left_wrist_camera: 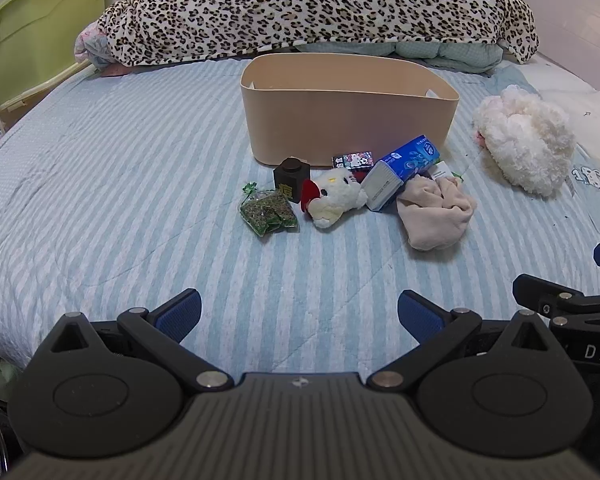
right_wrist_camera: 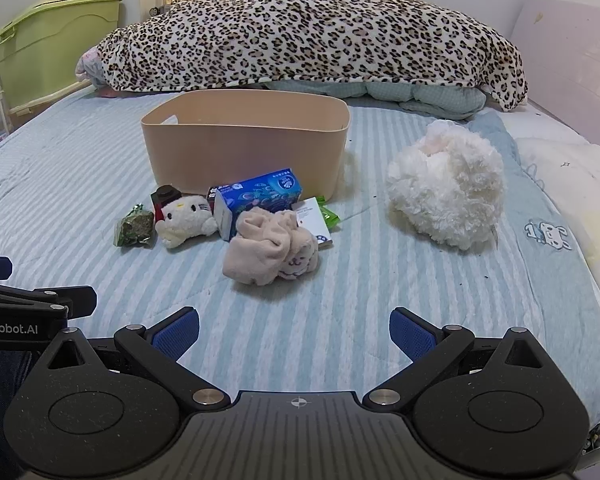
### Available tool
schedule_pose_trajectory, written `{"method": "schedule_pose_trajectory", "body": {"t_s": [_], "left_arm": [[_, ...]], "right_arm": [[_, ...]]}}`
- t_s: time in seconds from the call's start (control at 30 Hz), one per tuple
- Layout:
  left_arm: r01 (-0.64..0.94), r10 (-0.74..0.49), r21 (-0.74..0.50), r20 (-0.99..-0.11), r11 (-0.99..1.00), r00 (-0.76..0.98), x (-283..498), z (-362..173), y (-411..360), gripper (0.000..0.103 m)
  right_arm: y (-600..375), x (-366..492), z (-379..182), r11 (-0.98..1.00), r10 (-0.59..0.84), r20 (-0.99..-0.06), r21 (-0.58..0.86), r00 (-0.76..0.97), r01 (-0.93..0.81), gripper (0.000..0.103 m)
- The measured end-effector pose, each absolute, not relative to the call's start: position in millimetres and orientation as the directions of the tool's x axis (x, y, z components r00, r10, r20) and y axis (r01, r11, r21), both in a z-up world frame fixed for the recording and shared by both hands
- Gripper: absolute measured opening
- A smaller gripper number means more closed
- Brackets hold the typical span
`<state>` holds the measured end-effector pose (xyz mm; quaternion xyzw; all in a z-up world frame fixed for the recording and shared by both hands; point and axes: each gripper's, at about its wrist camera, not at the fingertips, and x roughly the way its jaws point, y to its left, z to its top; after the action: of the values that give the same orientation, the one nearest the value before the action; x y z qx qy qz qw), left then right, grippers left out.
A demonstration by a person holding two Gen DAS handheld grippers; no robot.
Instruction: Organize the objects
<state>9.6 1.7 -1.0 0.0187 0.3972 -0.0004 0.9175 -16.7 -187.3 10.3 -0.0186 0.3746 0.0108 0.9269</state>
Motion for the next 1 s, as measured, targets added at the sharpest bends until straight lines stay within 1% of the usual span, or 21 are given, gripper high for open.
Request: {"method": "schedule_pose_trajectory", "body": {"t_s": [0.43,0.47,1.0], "left_arm": [[0.012,0.014,0.03,-0.734,0.999,0.679,27,-6,5,0.103],[0.032,0.0,0.03,-0.734,0.999,0.679,29,-6,6,0.103],[0.016,0.0,0.014,-0.754,1.0,0.656,93,-30,21,0.103]], "right_arm": [[-191,-1,4,0.999,0.013,-0.694,-0.027,0.72,-0.044,0.103],[-191,2,3,0.999,0.015,-0.693,-0.026,0.72,-0.045,0.103],[-197,66,-24,0.996,0.068,-0.692,0.004,0.719,-0.09,0.101]]}}
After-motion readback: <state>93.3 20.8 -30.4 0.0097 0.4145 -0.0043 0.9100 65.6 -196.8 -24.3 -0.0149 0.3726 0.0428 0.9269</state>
